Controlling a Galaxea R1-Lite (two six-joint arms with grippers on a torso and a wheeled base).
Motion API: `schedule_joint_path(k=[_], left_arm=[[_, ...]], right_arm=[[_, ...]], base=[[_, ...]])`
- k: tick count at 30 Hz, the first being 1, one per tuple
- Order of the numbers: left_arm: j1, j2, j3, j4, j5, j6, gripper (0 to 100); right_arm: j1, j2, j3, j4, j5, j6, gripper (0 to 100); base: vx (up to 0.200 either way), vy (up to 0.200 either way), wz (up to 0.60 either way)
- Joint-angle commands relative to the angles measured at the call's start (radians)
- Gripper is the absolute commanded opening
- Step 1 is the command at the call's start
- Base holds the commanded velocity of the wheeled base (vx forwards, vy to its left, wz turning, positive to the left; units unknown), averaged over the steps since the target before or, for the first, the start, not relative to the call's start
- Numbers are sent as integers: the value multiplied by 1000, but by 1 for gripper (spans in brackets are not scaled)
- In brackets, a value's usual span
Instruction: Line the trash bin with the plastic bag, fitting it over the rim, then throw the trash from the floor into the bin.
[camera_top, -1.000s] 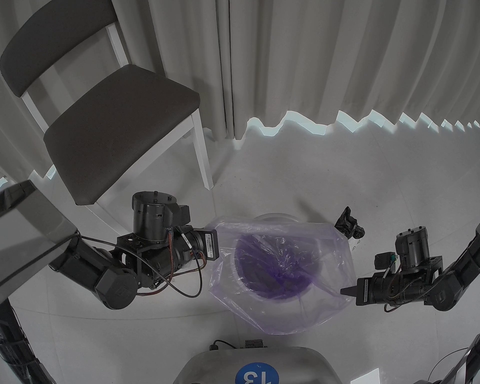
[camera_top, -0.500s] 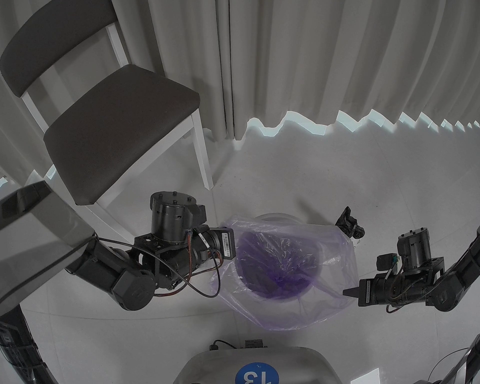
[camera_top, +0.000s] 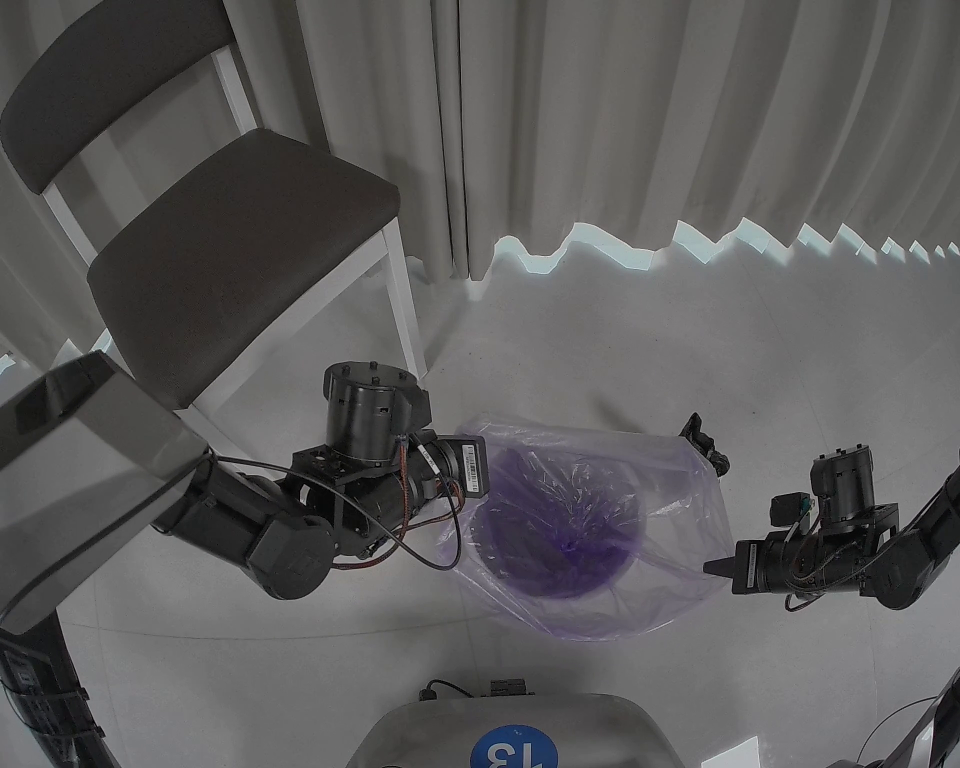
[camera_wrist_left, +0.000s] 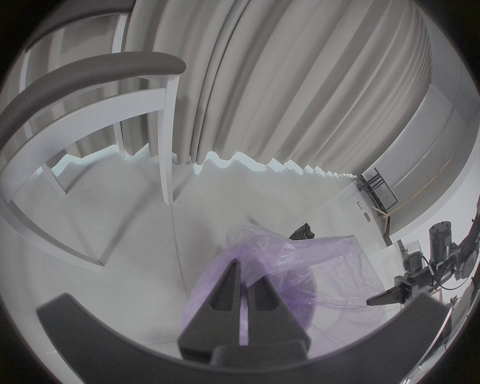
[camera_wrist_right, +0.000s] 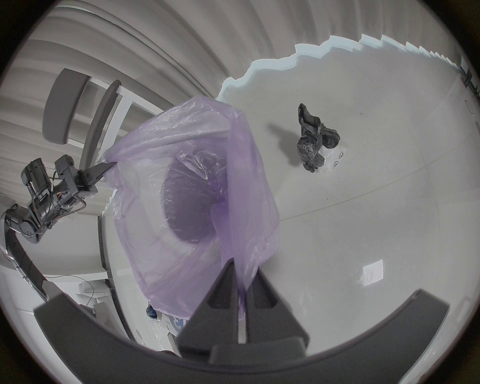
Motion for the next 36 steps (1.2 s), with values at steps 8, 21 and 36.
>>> schedule_joint_path(k=[8,21,36], left_arm=[[30,59,6,10,30,-16,0],[79,4,93,-7,25,-17,0],[33,78,-34,-16,24,-16,0]], right_arm=[[67,52,8,-18,-4,1,0],[151,134,80,-205,-45,9,0],[47,261,75,-346,-45,-2,0]], base=[[0,0,0],[0,0,0],[0,0,0]])
